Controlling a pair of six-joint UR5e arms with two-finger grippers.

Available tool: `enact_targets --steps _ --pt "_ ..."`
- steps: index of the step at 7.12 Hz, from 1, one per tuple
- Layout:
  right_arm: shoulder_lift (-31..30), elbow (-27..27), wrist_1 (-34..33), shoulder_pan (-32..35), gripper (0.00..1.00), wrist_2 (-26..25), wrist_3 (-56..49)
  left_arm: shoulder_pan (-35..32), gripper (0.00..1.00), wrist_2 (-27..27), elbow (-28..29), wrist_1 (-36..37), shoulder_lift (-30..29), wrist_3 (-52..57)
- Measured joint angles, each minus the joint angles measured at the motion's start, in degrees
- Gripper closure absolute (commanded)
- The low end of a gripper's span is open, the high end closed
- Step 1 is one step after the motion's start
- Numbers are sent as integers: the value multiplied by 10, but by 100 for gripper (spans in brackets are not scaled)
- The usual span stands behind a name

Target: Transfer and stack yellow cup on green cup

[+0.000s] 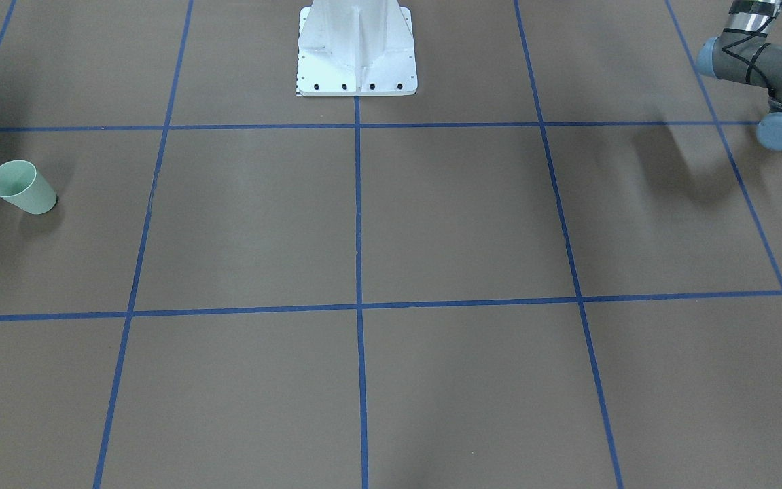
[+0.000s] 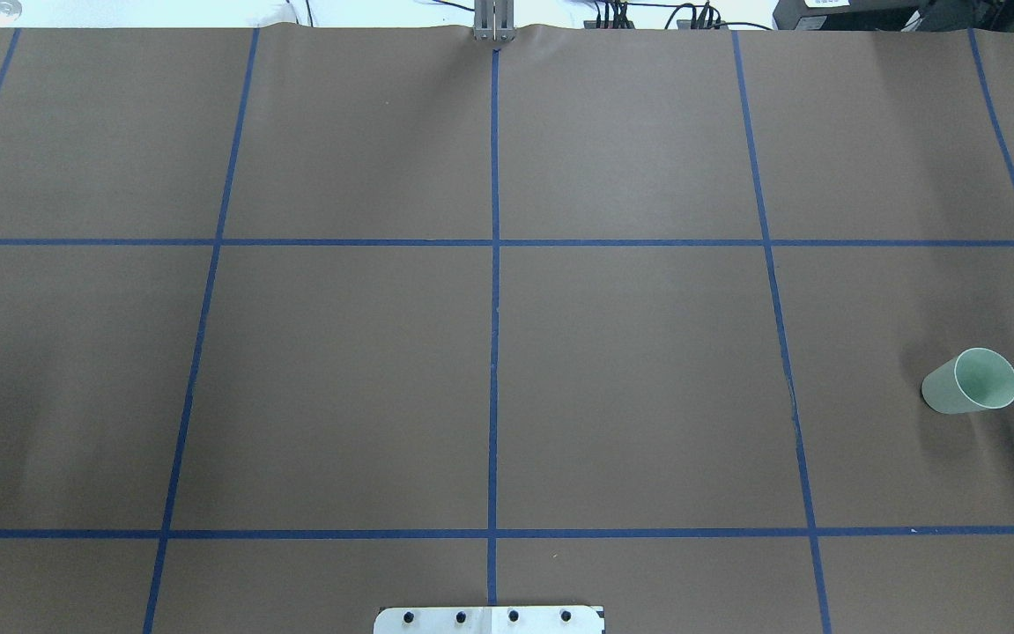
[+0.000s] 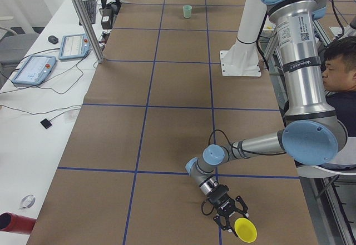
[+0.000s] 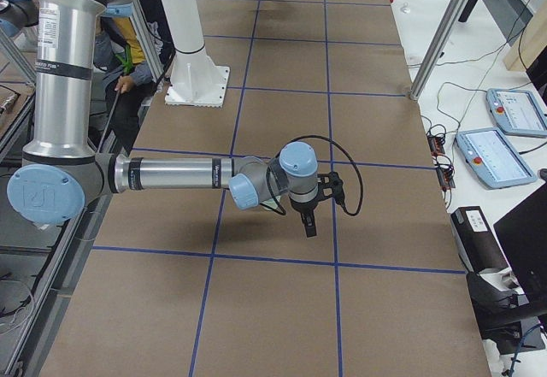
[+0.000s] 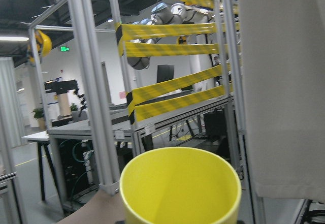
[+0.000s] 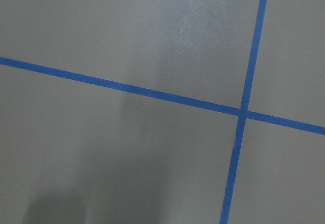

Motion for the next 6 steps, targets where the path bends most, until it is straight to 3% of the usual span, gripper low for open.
enact_targets --steps 2,6 --pt "6 0 1 0 0 0 1 -16 66 121 0 -67 0 21" --pt "7 2 1 0 0 1 1 -20 68 288 5 -201 5 81"
